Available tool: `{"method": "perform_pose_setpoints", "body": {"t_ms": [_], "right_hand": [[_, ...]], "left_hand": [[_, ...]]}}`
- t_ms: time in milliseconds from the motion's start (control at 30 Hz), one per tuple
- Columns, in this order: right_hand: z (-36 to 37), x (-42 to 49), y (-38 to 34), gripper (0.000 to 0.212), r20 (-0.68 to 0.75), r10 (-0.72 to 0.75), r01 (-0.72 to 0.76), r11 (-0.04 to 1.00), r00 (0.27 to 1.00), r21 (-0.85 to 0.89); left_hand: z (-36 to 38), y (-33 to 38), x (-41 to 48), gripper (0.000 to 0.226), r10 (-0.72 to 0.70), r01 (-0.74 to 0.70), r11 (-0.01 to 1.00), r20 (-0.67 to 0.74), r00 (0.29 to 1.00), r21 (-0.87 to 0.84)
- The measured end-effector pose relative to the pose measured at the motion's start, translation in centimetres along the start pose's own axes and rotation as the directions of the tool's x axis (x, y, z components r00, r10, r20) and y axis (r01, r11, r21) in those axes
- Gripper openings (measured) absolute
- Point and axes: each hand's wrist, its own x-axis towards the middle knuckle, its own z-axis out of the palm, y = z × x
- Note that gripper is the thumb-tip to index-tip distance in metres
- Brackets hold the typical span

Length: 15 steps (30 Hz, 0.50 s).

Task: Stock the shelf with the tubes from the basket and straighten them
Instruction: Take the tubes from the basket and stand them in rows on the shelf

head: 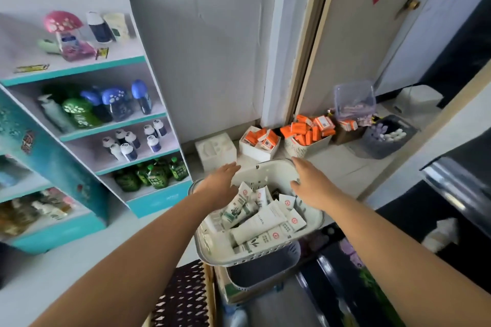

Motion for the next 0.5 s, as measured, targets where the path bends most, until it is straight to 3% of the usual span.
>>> {"method": "perform_pose_setpoints", "body": {"t_ms": [200, 333, 500], "right_hand": [[5.4, 2.2, 2.8, 0.066, 0.118, 0.141, -0.142, 0.99, 0.983, 0.003], [8.8, 3.6, 4.6, 0.069, 0.188, 0.219, -0.224, 0.975, 0.957, 0.003], [12.6, 5.1, 6.5, 0.047, 0.276, 0.334, -0.338, 0.941, 0.901, -0.036]], "left_hand": [[3.4, -2.6, 3.0, 0.058, -0.024, 0.024, 1.0, 0.06, 0.998, -0.013], [7.6, -2.7, 5.4, 0.059, -0.021, 0.031, 0.998, 0.182, 0.983, -0.053], [12.8, -2.7, 7.1, 0.06, -0.058, 0.099, 0.989, 0.329, 0.942, -0.11]]}}
